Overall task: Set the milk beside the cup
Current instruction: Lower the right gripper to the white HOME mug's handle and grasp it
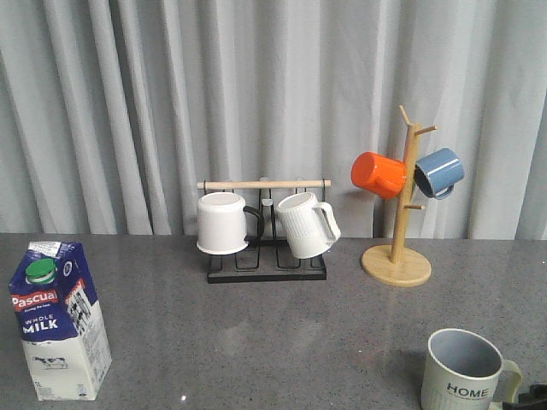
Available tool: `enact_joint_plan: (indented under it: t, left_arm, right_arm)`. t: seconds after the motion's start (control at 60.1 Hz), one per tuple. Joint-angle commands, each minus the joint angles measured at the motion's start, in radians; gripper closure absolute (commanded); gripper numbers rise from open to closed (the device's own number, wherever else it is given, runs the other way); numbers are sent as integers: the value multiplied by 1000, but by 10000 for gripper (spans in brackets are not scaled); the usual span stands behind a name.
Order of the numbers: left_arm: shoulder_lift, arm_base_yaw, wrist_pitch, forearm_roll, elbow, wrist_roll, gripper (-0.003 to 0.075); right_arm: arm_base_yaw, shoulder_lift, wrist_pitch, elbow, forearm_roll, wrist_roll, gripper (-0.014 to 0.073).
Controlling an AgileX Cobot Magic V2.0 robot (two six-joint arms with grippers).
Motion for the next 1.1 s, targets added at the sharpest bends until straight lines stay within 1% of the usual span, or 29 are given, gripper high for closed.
enact_joint_plan:
  t: [0.0, 0.1, 0.25, 0.383, 0.483, 0.533, 0.632, 0.799, 0.882, 0.982, 1.082]
  left_arm:
    - [17, 1, -65, -11, -32, 1, 288]
    - [17, 1, -65, -11, -32, 1, 288]
    - [17, 1, -65, -11, -32, 1, 288]
    - [17, 1, -65, -11, -32, 1, 288]
    - [17, 1, -65, -11, -32, 1, 288]
    - [17, 1, -65, -9, -32, 1, 288]
    - [17, 1, -65, -4, -32, 1, 288]
    - [17, 1, -64, -4, -32, 1, 288]
    - [17, 1, -64, -4, -32, 1, 288]
    - [17, 1, -60, -4, -32, 1, 288]
    - [17, 1, -53, -4, -32, 1, 288]
  right_arm:
    - [1, 9, -69, -24, -11, -21, 162]
    - [1, 46, -101, -24, -11, -23, 162]
    - [-1, 89, -214, -24, -11, -42, 162]
    - [-2, 149, -283, -24, -11, -47, 162]
    - [-1, 212, -394, -24, -13, -55, 171]
    - [-1, 236, -438, -24, -22, -56, 188]
    - [-1, 276, -503, -24, -64, -61, 270]
    - [-1, 313, -534, -24, -117, -68, 501]
    - [-1, 315, -531, -24, -118, -68, 604]
    - [-1, 305, -536, -24, -117, -60, 603]
    - [14, 255, -537, -25, -123, -32, 603]
